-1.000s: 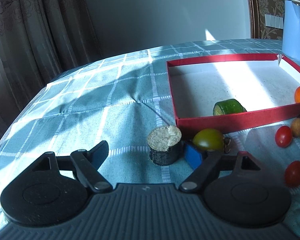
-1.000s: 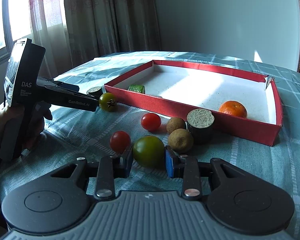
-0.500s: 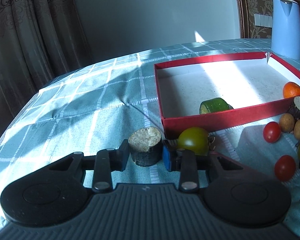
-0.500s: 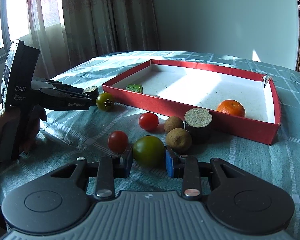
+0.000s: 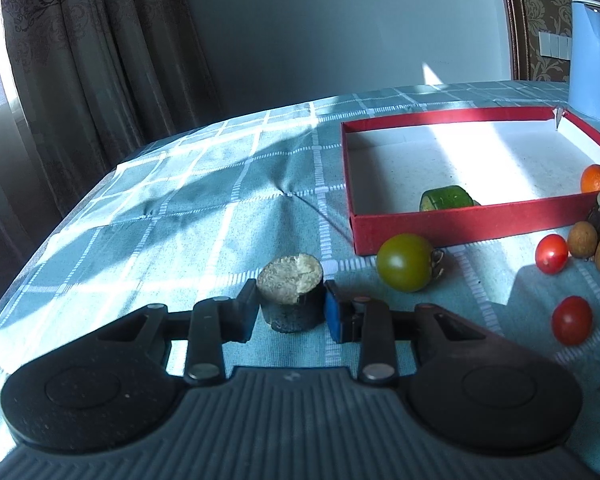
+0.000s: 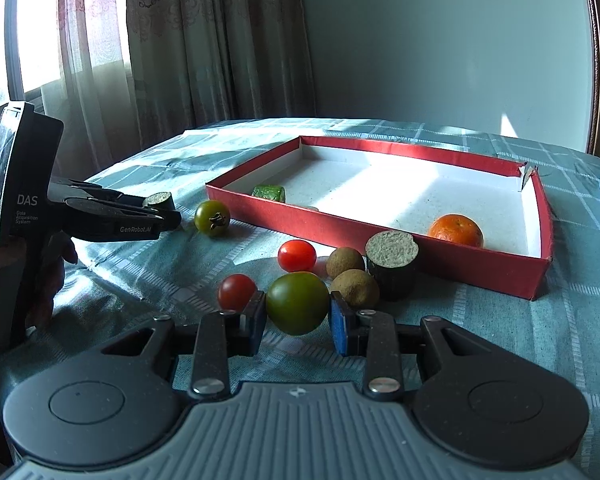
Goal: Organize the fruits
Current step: 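Grasp the black log piece with the left gripper while the right gripper grasps a dark green tomato, then carry the log piece and tomato into the tray and open both grippers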
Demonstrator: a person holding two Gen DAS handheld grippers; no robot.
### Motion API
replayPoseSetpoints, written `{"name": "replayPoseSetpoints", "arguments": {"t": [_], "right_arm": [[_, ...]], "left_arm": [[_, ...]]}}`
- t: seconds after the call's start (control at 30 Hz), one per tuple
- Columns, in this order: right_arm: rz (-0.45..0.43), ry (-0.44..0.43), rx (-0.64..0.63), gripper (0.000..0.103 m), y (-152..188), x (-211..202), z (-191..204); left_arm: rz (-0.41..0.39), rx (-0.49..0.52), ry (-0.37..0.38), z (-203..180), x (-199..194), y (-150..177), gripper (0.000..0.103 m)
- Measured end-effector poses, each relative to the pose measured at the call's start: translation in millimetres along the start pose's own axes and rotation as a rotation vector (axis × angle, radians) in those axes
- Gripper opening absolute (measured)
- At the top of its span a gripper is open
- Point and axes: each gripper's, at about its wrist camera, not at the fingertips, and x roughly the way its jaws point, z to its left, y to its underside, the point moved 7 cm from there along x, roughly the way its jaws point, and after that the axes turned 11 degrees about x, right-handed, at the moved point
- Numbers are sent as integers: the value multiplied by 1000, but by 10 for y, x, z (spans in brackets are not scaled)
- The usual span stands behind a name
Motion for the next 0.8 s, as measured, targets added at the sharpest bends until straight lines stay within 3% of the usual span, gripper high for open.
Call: {"name": "replayPoseSetpoints", "arguments": {"t": [0.13,0.3,0.57,0.8], "right_arm": [[-91,18,-14,32,-86,-136,-6],[-172,118,-57,32,-381,-142,-139],[-173,244,42,32,-883,180,-706],[-129,302,120,32,-1004,457,-1106]], "left_arm": [[-38,-3,24,-57,-150,-78,31],[-55,-33,90,-184,-146,-347,31],[-68,-19,108,-501,207,-822,31],[-45,-55,87,-529,590,-1043,31]]}}
